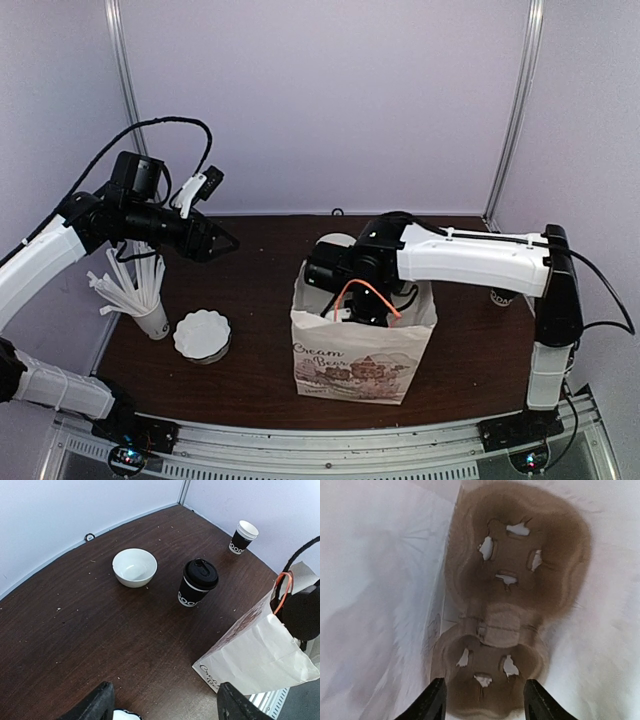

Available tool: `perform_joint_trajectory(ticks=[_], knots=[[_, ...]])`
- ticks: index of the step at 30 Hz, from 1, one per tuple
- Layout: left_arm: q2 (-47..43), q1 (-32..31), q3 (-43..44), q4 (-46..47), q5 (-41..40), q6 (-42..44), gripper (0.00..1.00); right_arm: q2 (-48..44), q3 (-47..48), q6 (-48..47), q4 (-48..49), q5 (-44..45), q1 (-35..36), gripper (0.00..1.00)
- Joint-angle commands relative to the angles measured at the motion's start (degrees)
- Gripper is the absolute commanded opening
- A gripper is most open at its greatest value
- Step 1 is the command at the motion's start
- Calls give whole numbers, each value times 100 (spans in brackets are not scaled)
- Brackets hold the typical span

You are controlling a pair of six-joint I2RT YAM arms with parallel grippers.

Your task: Pack the takeout coffee

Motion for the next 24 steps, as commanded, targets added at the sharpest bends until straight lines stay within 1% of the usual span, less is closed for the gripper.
perform_joint_trajectory(ticks=[1,7,9,11,16,20,24], knots=[[55,45,50,181,330,42,73,-465,480,21,-407,-55,26,57],[173,-35,176,96,1159,234,72,-668,840,-166,-684,29,24,57],[222,-187,247,86,1270,351,72,-817,971,-225,-740,69,17,57],[299,-414,362,88,1356,497,71,-964,1133,-278,-788,-74,17,57],[665,-812,953,-45,1198,986,71,-1292,1473,-317,-828,-479,18,56],[1018,-1082,1328,5,1188,1308,70,-1480,1608,-347,-765,-468,10,55],[1518,-1331,1661,261,1142,1328,70,-1699,1551,-467,-592,-365,-7,55]])
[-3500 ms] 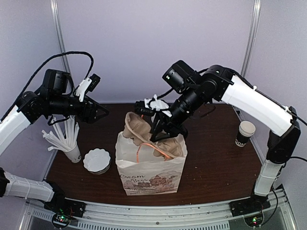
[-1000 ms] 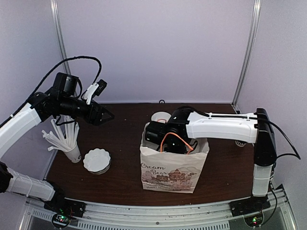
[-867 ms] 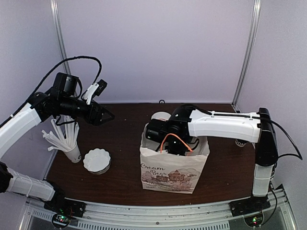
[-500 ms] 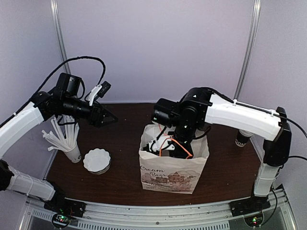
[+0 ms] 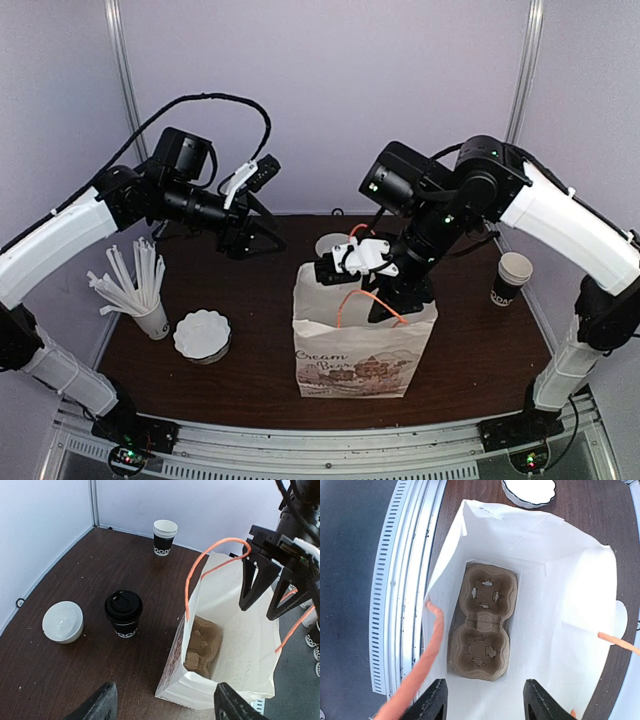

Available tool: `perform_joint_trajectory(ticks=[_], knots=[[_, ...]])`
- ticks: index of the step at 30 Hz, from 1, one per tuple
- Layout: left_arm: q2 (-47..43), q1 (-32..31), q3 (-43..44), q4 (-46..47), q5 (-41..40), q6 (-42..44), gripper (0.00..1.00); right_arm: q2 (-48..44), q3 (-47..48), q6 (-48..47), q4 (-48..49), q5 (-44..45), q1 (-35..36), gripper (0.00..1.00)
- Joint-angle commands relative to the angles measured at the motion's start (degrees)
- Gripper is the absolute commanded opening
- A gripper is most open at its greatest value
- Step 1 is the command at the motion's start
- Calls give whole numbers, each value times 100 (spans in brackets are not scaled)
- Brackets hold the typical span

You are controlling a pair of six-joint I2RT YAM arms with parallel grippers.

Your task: Pack the takeout coffee

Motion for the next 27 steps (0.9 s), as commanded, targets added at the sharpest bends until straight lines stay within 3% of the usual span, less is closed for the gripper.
perform_joint_trajectory(ticks=[1,17,20,23,27], knots=[[590,-270,535,295,27,310,70,-225,123,-135,85,6,-9,55],[2518,-1014,2439,393,413,359,60,-1110,230,-238,153,-1283,-777,52],[2815,-1048,2800,406,597,256,49,-1335,165,-372,66,-1695,-860,53],[2933,-1079,3010,417,651,214,32,-1632,37,-1219,-594,-3025,-862,60],[2882,-1080,2921,579,718,55,9,-1711,-328,-939,-332,-3548,-862,65]])
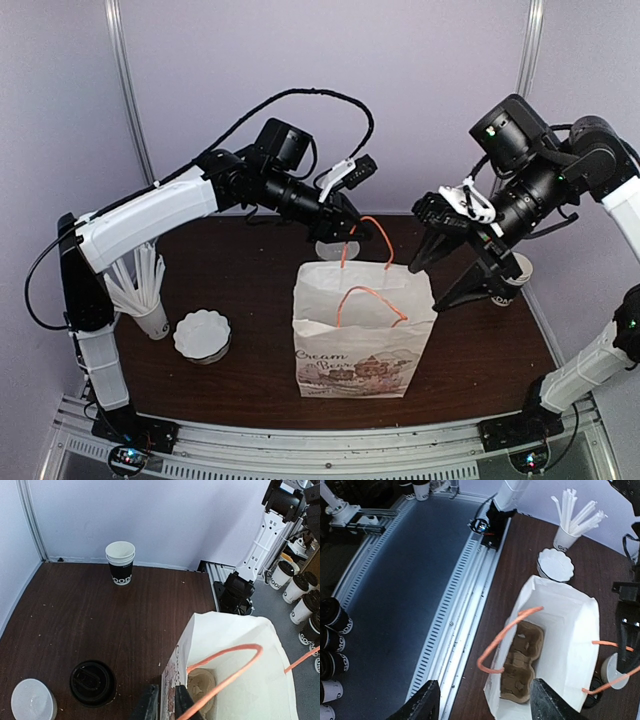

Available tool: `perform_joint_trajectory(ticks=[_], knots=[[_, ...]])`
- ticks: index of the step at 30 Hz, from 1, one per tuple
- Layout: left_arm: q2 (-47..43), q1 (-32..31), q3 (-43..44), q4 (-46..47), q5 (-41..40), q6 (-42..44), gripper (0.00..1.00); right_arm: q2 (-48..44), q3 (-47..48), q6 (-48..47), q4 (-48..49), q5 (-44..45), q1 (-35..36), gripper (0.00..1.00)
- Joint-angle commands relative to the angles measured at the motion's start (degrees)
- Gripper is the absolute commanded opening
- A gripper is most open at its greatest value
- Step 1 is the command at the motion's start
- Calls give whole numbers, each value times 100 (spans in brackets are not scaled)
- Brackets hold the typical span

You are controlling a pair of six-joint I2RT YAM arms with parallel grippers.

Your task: Pack the takeout coffee

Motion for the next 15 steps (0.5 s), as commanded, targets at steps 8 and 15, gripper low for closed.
perform_joint_trajectory(ticks=[8,15], knots=[[-355,-40,-342,534,182,-423,0,96,-906,531,807,-606,366,65],[-646,-38,-689,669,-264,-666,0,439,-975,1084,1439,499,517,29]])
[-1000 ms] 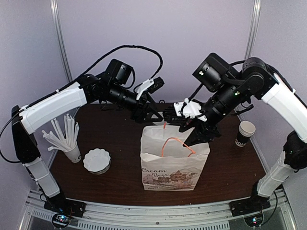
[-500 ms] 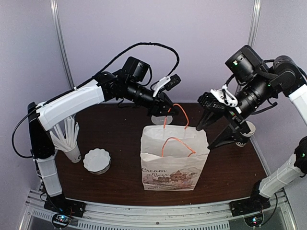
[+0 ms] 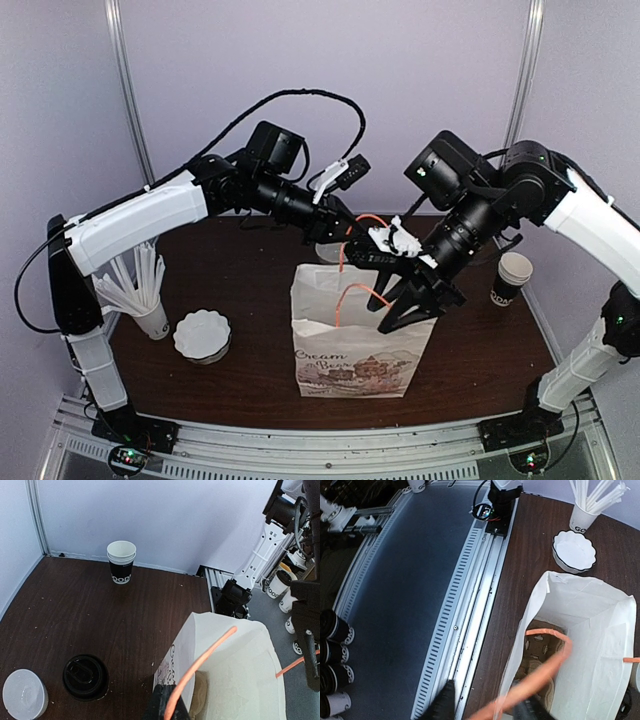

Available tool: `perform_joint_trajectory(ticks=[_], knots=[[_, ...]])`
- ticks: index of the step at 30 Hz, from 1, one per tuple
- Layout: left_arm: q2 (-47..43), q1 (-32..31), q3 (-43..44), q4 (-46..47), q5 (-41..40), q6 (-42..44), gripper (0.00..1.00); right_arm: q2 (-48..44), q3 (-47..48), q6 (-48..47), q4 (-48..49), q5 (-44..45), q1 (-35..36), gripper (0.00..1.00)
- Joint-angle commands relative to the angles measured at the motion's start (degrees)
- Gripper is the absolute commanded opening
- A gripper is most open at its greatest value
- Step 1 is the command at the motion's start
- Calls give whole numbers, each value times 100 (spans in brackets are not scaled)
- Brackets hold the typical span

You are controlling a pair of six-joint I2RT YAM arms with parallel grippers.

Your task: Pack the takeout coffee

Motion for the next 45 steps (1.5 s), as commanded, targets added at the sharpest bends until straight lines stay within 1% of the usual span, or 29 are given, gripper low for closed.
perform_joint_trajectory(ticks=[1,2,3,6,8,12,17,20,26,31,37,38,39,40,41,42,44,45], knots=[[-357,-28,-189,312,-287,-200,0,67,98,425,510,718,68,14],[-396,-30,-196,309,-341,-200,0,70,215,421,493,805,68,2],[-426,-24,-174,294,-430,-330,0,52,352,416,480,898,68,0],[-481,-30,141,104,-895,-603,0,29,833,383,474,1049,59,0],[-513,-28,405,60,-1179,-837,0,133,1339,360,411,1119,59,0],[-624,-33,781,59,-1416,-999,0,425,2194,297,358,1334,59,0],[-623,-28,1169,-212,-1450,-913,0,595,2685,210,406,1424,59,0],[-633,-28,1225,-282,-1438,-893,0,657,2690,146,427,1418,59,0],[-697,-24,1084,-410,-1731,-690,0,721,2538,130,500,1417,59,0],[-784,-26,707,-339,-1922,-585,0,660,2209,67,578,1545,59,0],[-774,-28,491,-372,-1950,-510,0,526,1665,38,713,1658,59,0],[-772,-22,446,-384,-1973,-501,0,507,1599,28,718,1683,59,2],[-777,-25,404,-434,-1990,-480,15,502,1565,8,678,1696,57,19],[-772,-28,366,-523,-2066,-452,37,497,1560,-28,596,1705,59,42],[-781,-28,318,-610,-2244,-456,53,481,1586,-36,502,1710,48,56],[-806,-28,260,-700,-2497,-470,64,446,1616,-37,425,1709,9,63],[-915,-21,100,-822,-2831,-410,75,332,1673,-16,319,1578,-188,68],[-992,-27,19,-855,-2972,-366,78,258,1691,-11,290,1510,-316,69]])
